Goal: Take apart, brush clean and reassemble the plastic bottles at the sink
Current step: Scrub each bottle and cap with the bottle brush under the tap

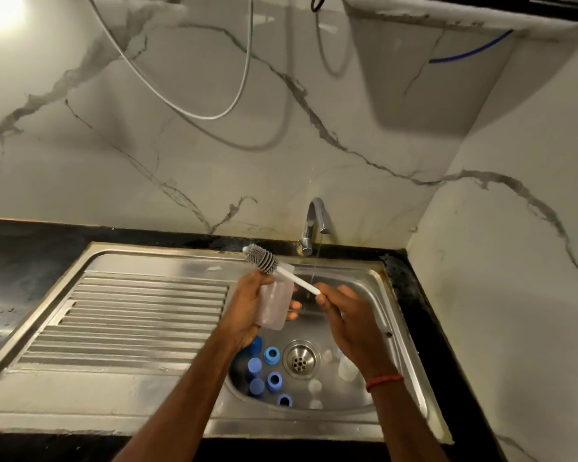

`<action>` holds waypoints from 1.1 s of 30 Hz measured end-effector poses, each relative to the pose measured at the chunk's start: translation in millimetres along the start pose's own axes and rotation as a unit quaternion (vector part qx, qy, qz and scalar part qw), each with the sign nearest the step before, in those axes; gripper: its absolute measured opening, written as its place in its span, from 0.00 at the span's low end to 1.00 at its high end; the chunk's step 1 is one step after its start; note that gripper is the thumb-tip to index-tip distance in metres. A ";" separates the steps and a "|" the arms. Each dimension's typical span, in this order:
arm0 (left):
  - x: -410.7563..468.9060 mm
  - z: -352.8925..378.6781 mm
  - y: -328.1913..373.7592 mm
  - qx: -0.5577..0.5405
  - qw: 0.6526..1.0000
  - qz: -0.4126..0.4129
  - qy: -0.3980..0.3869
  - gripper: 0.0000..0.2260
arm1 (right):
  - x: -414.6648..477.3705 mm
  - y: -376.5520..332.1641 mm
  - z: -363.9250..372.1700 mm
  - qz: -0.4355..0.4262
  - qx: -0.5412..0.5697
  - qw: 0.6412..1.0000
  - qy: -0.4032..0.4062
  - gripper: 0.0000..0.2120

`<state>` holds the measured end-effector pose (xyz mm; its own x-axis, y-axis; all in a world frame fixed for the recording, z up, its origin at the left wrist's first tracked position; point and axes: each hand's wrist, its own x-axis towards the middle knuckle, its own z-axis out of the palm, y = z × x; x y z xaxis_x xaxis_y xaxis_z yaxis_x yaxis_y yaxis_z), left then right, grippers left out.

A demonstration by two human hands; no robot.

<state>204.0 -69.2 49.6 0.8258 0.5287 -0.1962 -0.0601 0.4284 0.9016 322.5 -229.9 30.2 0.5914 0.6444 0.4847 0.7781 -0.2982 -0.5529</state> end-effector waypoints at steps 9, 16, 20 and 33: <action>-3.6 -2.8 -0.4 -0.070 0.996 -0.056 0.018 0.29 | -31.7 25.5 -5.8 0.054 0.063 0.996 -0.013 0.09; -3.2 -0.7 11.0 -0.142 0.988 -0.049 -0.022 0.41 | -4.4 13.8 -8.5 0.026 0.011 0.999 -0.033 0.11; -5.8 -1.8 5.9 -0.141 0.987 -0.066 -0.028 0.40 | -23.2 29.9 -12.8 0.044 0.036 0.998 -0.025 0.11; 2.2 -13.0 8.3 -0.087 0.995 -0.028 0.028 0.19 | -27.7 40.9 0.0 0.145 0.074 0.986 -0.022 0.07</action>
<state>198.1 -54.9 51.7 0.7985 0.5378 -0.2706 -0.1142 0.5766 0.8090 337.9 -260.0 -5.8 0.7727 0.5776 0.2631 0.5354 -0.3705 -0.7590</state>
